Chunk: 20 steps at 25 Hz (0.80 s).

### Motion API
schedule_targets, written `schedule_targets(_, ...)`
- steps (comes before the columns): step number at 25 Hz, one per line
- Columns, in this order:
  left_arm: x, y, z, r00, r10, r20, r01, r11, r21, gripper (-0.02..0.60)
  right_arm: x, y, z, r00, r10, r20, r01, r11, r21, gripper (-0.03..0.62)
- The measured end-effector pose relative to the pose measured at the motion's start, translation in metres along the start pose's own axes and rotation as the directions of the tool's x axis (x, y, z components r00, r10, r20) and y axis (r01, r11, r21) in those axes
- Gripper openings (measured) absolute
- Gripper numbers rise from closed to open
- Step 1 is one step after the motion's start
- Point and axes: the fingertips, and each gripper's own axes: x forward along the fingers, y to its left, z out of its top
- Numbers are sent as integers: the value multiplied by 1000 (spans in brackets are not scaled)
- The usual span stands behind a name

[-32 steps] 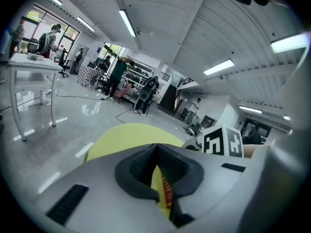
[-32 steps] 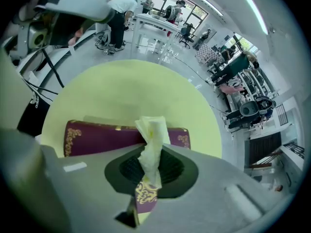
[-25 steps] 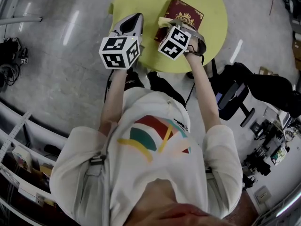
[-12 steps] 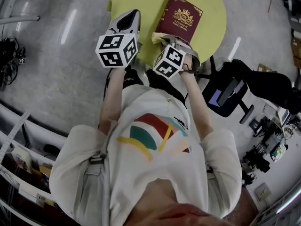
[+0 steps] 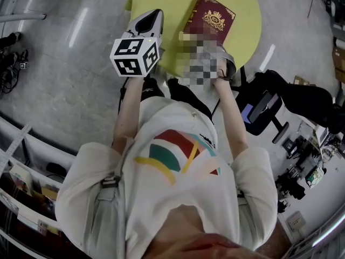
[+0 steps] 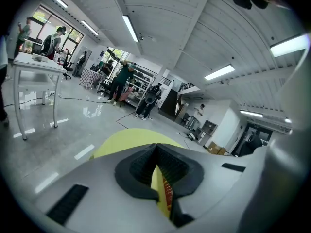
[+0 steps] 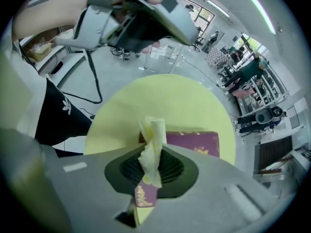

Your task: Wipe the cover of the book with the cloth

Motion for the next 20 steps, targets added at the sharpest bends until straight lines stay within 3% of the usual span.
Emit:
schedule_targets(4, -4, 2, -3, 1000, 0, 0, 0, 1000, -12, 14, 2, -66, 8, 996, -90, -26, 88, 994, -65, 29)
schedule_targets(8, -7, 3, -10, 1000, -8, -6, 8, 1000, -17, 15, 16, -128, 16, 984, -160, -76, 142, 971, -193, 29)
schedule_targets(13, -15, 7, -18, 1000, 6, -5, -6, 999, -44, 14, 44, -163, 14, 967, -184, -175, 114, 931, -347, 29)
schedule_targets(16, -20, 14, -22, 1000, 27, -4, -27, 998, -58, 14, 59, -170, 9, 948, -208, -241, 77, 884, -460, 29)
schedule_targets(20, -24, 25, -21, 999, 46, 7, -46, 997, -69, 14, 68, -178, 9, 930, -224, -290, 48, 859, -510, 29)
